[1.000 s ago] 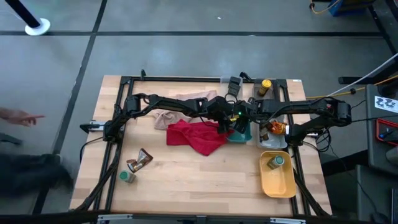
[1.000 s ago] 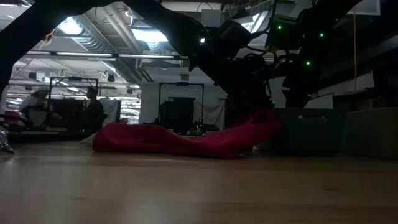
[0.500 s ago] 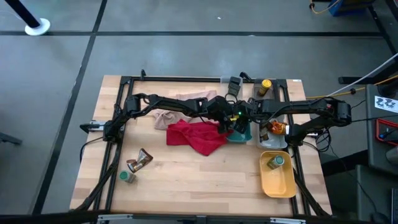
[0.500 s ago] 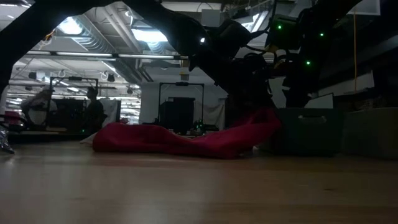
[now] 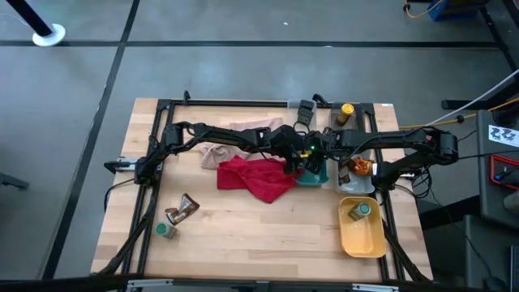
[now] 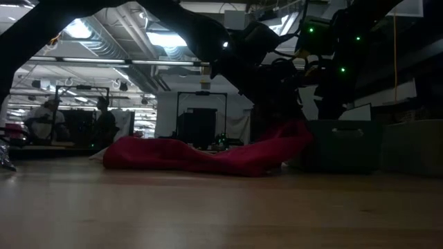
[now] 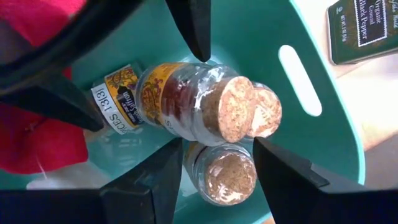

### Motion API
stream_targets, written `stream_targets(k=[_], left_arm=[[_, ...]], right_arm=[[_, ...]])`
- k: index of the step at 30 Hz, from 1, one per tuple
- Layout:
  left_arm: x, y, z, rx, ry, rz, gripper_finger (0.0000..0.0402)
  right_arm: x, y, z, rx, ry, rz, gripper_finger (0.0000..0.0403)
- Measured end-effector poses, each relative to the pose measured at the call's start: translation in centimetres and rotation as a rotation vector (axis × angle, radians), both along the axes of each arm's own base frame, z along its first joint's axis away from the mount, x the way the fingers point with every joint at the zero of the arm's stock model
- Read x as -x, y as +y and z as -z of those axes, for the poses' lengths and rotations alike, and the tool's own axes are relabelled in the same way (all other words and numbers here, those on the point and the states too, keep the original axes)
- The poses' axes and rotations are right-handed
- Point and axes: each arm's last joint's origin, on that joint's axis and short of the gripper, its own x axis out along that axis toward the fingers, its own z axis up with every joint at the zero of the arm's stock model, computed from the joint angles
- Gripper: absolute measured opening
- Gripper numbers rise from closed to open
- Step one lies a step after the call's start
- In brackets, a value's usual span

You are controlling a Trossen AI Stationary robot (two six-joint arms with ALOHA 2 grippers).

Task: Sort spices by type
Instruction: Put the transparent seasoning bottle into the blue bin, then put the orange pouch seasoning into the light blue bin

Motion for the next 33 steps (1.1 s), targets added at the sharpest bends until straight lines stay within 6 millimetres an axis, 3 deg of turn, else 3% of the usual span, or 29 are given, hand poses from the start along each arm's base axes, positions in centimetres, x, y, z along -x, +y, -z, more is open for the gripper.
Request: stream_targets(k=[10,22,27,33], left_arm=[[0.0,0.0,-1.7,-0.007,-0.002,0.005,0.0249],[1.7,-0.4,-4.6,0.003,0.059,0.012,0.0249],[3.8,-0.9,-6.9,-0.001,0.156,0.034,0.0249],[8.6,-3.0,-10.9,0.073,0.356,0.018,0.0249]], right_arm=[[-0.1,-0.2,-0.2,0.047,-0.001,0.014,0.0198],[-0.3,-0.2,-0.2,0.07,-0.016,0.003,0.0198],[-0.3,-0.2,-0.3,0.058,-0.012,-0.026,0.0198],[-0.7,-0.2,-2.0,0.025,-0.002,-0.057,0.0198]])
